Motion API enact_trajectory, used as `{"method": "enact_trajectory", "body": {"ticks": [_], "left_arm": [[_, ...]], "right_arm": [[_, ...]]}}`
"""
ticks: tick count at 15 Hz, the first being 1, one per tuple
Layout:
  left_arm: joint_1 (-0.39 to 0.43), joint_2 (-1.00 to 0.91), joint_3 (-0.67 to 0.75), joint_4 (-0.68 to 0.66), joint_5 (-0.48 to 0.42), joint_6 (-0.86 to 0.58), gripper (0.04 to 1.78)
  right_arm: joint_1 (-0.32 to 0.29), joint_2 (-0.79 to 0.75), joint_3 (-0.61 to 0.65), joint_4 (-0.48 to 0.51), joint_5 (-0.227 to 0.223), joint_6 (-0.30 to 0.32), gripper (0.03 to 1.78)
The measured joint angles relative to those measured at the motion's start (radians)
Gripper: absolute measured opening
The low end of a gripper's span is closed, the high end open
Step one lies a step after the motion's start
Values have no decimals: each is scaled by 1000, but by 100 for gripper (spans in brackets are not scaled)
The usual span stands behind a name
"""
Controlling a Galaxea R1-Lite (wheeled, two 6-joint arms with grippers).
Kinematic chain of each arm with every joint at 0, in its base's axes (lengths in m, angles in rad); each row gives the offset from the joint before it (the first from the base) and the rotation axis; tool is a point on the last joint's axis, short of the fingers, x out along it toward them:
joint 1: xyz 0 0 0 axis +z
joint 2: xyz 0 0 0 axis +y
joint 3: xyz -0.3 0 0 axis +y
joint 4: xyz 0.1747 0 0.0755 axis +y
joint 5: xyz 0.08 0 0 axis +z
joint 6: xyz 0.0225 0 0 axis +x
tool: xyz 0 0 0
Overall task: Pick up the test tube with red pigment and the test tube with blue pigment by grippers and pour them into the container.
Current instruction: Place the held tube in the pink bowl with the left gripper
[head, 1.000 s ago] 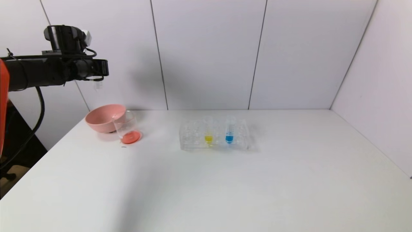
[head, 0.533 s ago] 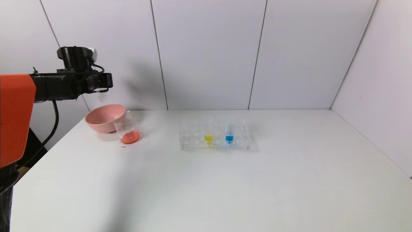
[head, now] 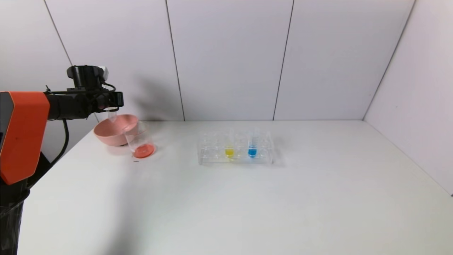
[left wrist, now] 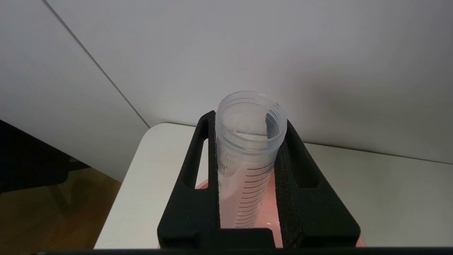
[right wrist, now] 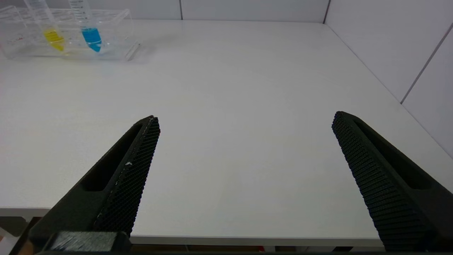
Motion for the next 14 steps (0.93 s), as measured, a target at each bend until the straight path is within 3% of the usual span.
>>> {"method": "enact_trajectory", "body": {"ticks": [9,12,14], "left_arm": [[2,18,15,-19,0,-2,49],[1,17,16,-19,0,-3,71],[2,14,16,-19,1,-4,99]], "right_arm": [[0,0,0,0,0,0,178],[0,0,0,0,0,0,178],[0,0,0,0,0,0,177]]}}
